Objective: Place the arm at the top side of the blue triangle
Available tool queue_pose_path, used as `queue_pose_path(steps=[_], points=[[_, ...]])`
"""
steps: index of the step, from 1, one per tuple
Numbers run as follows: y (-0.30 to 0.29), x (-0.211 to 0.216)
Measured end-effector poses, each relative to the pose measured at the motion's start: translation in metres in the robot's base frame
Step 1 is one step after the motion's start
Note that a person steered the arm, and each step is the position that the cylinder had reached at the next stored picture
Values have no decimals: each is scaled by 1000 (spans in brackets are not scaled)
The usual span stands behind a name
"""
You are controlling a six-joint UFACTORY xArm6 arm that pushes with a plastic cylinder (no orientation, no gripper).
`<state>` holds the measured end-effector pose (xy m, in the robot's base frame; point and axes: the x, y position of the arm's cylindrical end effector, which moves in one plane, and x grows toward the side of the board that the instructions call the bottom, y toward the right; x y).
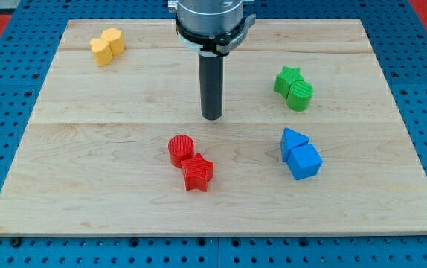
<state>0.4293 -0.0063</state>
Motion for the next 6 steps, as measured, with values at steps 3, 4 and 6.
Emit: queue_pose_path(steps=[3,4,6], points=[[91,26],[102,6],[165,8]])
